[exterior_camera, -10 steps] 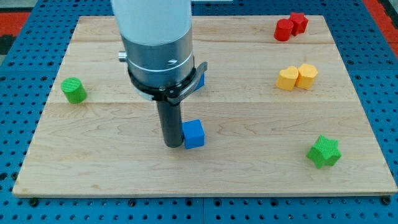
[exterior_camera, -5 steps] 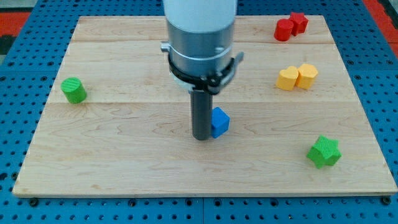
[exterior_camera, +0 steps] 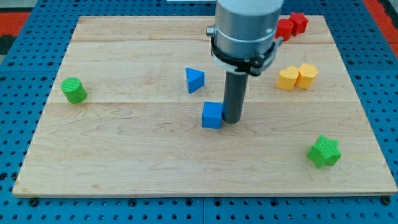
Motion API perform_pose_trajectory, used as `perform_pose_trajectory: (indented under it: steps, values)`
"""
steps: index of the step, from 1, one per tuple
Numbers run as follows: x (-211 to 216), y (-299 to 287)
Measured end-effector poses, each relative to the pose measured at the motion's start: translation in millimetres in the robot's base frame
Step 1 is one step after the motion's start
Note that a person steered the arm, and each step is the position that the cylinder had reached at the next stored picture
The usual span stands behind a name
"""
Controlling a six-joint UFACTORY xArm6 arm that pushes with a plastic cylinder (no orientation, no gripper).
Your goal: Push the blue cube into the blue triangle
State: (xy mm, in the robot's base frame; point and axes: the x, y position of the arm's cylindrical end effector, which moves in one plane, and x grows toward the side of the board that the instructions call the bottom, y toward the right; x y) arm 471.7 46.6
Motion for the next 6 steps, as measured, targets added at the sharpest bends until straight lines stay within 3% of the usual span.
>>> perform_pose_trajectory:
  steps: [1, 2, 3, 4, 5, 6]
  values:
    - [2, -17]
    - [39, -13]
    - [30, -49]
    - [-14, -52]
    - [3, -55]
    - [19, -141]
